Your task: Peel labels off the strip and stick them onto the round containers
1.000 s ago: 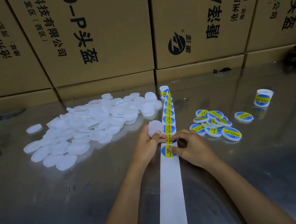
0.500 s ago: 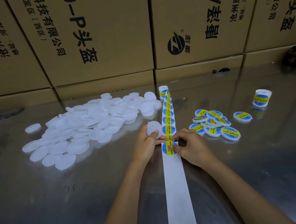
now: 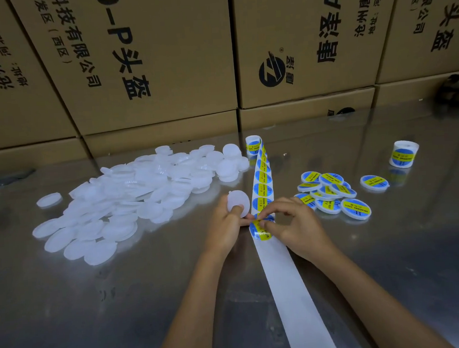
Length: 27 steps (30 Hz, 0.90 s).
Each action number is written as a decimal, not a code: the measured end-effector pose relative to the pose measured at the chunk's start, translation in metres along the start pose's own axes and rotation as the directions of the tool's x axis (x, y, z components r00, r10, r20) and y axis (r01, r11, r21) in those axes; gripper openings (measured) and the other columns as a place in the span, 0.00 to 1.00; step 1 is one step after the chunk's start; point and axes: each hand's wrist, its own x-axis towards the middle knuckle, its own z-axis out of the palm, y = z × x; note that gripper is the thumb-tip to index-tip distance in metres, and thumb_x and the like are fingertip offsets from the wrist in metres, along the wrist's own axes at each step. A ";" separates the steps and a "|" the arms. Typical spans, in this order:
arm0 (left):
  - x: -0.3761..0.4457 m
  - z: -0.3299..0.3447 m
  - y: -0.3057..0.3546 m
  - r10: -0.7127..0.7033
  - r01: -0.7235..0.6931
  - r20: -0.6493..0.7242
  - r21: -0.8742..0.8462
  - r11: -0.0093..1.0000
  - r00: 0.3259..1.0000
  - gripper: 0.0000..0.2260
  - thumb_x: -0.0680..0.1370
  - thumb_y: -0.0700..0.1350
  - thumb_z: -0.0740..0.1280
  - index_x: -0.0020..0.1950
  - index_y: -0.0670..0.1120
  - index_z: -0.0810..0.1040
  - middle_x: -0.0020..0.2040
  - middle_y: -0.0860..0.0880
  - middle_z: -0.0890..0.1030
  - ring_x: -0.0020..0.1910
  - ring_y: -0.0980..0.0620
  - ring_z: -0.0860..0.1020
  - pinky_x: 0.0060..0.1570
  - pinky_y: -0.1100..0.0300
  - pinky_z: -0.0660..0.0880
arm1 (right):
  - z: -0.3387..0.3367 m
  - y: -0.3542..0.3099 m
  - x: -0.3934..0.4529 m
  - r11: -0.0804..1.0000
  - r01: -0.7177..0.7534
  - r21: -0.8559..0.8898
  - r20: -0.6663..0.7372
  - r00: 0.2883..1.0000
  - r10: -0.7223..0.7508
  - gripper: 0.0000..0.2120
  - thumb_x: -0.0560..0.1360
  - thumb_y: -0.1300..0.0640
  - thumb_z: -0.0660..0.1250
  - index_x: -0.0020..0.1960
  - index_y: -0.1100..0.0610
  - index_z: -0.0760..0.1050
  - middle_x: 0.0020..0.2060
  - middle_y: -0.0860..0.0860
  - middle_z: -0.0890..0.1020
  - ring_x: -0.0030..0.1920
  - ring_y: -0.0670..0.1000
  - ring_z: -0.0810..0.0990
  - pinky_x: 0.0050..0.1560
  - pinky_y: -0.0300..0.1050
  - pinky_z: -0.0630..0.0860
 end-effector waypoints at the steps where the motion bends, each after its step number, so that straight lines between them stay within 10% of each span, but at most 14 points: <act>1: 0.000 0.000 0.000 0.011 -0.011 -0.007 0.015 1.000 1.000 0.20 0.83 0.38 0.57 0.75 0.46 0.66 0.58 0.43 0.81 0.40 0.56 0.84 0.43 0.70 0.75 | -0.001 -0.002 0.001 0.994 -0.045 0.096 -0.009 0.999 0.046 0.06 0.70 0.66 0.76 0.42 0.56 0.83 0.40 0.45 0.83 0.46 0.51 0.77 0.49 0.38 0.71; 5: 0.000 0.001 0.000 -0.003 0.003 -0.002 -0.026 1.000 1.000 0.19 0.83 0.39 0.55 0.74 0.46 0.66 0.49 0.47 0.83 0.39 0.54 0.86 0.40 0.70 0.75 | -0.010 -0.007 0.003 0.841 -0.227 0.492 0.008 0.967 0.256 0.06 0.72 0.69 0.72 0.44 0.60 0.80 0.38 0.51 0.83 0.40 0.44 0.81 0.43 0.34 0.75; 9: 0.001 0.000 0.003 -0.055 0.055 0.002 -0.096 0.994 0.999 0.15 0.84 0.41 0.51 0.70 0.47 0.67 0.36 0.45 0.85 0.43 0.47 0.86 0.58 0.57 0.77 | -0.017 -0.004 0.005 0.706 -0.285 0.648 -0.015 0.922 0.386 0.07 0.73 0.68 0.70 0.46 0.58 0.78 0.40 0.50 0.84 0.41 0.46 0.82 0.44 0.38 0.77; 16: -0.006 0.000 0.021 -0.077 0.068 -0.032 -0.226 0.972 0.997 0.11 0.83 0.40 0.53 0.53 0.47 0.75 0.33 0.48 0.85 0.30 0.51 0.83 0.41 0.63 0.79 | -0.015 -0.003 0.005 0.709 -0.310 0.634 -0.015 0.911 0.412 0.09 0.73 0.69 0.70 0.50 0.58 0.77 0.43 0.51 0.85 0.42 0.49 0.82 0.43 0.44 0.78; 27: -0.019 0.008 0.029 0.144 -0.097 0.118 -0.337 0.937 0.982 0.16 0.80 0.33 0.65 0.65 0.47 0.79 0.54 0.50 0.86 0.52 0.48 0.85 0.49 0.59 0.82 | -0.010 -0.015 0.004 0.862 -0.107 0.496 -0.197 0.952 0.232 0.10 0.72 0.72 0.71 0.50 0.63 0.76 0.43 0.53 0.82 0.39 0.43 0.81 0.40 0.34 0.78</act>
